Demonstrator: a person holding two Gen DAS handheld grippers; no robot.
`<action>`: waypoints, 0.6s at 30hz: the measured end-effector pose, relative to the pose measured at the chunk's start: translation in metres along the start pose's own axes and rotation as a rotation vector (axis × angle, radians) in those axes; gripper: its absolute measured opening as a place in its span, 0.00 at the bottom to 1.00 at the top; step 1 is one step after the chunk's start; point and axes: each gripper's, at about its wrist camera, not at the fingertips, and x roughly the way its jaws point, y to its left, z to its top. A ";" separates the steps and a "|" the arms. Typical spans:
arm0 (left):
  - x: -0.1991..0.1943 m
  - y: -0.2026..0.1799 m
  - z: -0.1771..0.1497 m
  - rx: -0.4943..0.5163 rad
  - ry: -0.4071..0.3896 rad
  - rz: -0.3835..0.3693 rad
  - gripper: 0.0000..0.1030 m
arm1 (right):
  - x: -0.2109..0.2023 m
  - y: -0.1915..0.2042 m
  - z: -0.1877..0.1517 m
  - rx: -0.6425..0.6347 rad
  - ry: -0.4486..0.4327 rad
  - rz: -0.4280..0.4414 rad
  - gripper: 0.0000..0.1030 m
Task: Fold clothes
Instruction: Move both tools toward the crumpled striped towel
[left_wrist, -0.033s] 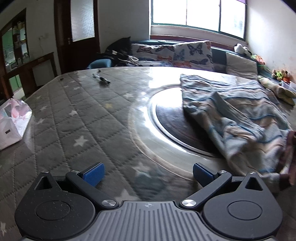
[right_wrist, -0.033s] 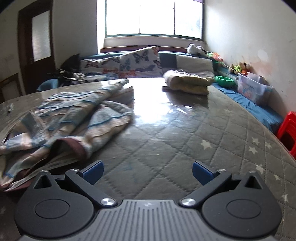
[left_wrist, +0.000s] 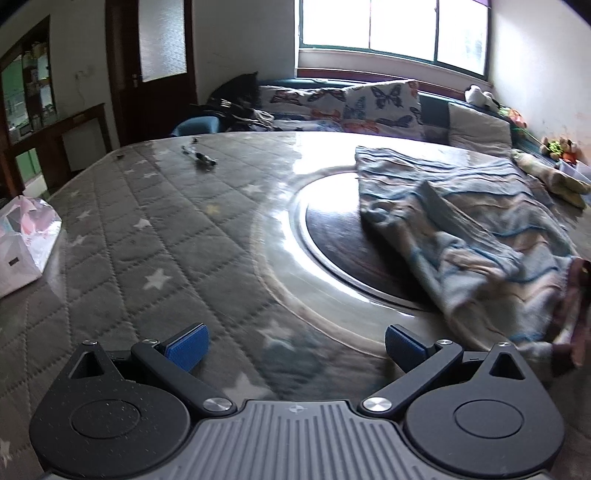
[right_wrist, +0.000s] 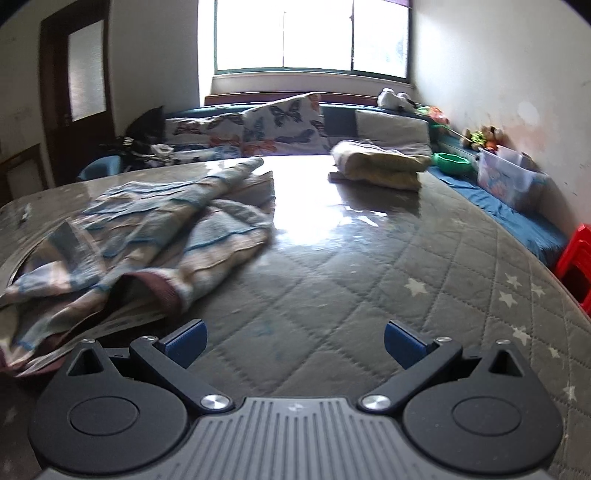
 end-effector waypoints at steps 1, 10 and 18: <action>-0.002 -0.005 -0.001 0.009 -0.003 0.004 1.00 | -0.001 0.000 -0.001 0.001 0.004 -0.005 1.00; -0.016 -0.034 -0.005 0.061 0.008 -0.022 1.00 | -0.016 0.032 -0.006 -0.044 0.064 -0.039 1.00; -0.030 -0.037 -0.006 0.085 0.037 -0.080 1.00 | -0.035 0.053 -0.019 -0.062 0.000 0.090 1.00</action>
